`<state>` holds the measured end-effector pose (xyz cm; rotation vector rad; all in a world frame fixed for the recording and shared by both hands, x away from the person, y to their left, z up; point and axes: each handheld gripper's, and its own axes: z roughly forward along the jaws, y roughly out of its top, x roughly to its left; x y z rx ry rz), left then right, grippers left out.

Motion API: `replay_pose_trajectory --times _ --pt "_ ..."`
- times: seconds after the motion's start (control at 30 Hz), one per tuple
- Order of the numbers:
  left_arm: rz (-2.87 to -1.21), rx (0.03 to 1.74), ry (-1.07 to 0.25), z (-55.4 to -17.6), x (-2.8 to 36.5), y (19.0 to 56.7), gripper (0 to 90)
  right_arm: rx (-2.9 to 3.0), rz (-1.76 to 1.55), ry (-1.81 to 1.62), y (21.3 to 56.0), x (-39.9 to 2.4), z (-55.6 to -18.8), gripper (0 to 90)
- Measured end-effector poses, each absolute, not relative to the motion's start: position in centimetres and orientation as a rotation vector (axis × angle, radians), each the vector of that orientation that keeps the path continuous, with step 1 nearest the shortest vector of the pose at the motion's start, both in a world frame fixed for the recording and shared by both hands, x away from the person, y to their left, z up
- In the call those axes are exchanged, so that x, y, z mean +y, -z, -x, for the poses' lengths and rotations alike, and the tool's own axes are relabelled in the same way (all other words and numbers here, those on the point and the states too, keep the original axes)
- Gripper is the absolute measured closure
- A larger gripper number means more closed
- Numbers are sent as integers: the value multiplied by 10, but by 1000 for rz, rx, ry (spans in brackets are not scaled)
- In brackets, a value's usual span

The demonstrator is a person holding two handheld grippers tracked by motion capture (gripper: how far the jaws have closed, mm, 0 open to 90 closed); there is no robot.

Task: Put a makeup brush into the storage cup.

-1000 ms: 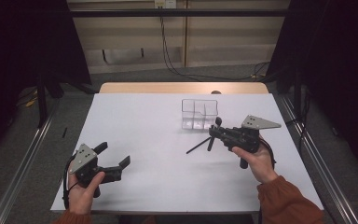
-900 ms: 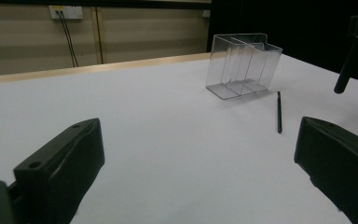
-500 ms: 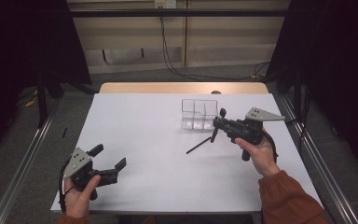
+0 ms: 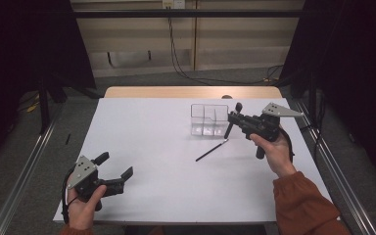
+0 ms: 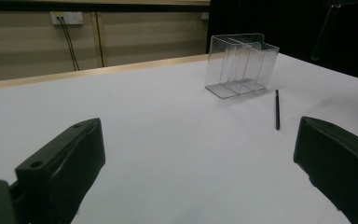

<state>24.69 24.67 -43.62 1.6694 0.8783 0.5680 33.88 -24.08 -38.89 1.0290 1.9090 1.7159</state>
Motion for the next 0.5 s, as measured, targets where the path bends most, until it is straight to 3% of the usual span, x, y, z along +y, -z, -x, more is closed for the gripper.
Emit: replay_pose_trajectory --times 0.5 --pt "-1682 866 -569 -246 245 436 23 1863 -1063 -1671 377 -241 -368 802"
